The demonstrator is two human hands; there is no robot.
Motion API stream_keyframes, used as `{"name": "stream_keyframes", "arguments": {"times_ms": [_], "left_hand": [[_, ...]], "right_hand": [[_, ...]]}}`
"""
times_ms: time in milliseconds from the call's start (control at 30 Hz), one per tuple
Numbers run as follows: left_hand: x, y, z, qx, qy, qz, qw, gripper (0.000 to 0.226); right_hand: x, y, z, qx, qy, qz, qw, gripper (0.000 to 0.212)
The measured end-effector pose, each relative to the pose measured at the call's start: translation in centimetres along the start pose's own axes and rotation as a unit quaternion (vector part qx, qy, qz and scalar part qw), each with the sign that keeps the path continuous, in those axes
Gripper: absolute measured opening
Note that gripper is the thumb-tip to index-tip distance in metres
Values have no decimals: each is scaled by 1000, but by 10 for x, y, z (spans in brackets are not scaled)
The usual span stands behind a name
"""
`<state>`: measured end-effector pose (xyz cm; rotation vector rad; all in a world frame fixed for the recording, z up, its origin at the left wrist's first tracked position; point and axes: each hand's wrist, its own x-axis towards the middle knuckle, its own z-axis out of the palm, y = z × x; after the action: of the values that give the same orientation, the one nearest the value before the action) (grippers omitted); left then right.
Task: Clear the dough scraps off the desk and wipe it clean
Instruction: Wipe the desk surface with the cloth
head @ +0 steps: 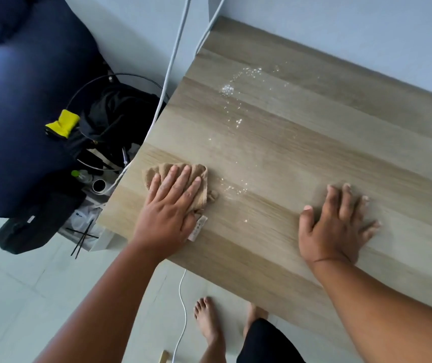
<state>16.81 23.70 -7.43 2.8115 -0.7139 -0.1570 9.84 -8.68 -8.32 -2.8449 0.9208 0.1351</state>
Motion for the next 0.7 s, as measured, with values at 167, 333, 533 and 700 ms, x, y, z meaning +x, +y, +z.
{"name": "stream_keyframes", "arguments": {"times_ms": [167,333,533,700], "left_hand": [[-29,-25,-5,-1,40,-39,998,68],[14,-4,-7,-2,35,-163,986,76],[58,55,1,-143,13,-85,986,78],[31,104,20,-36,-46,65,996,81]], "right_hand": [[0,-1,-1,-5,-2,2,1000,75],[0,-1,2,-4,7,0,1000,75],[1,1,3,-11,9,1,1000,75],[2,0,3,-7,10,2,1000,76]]}}
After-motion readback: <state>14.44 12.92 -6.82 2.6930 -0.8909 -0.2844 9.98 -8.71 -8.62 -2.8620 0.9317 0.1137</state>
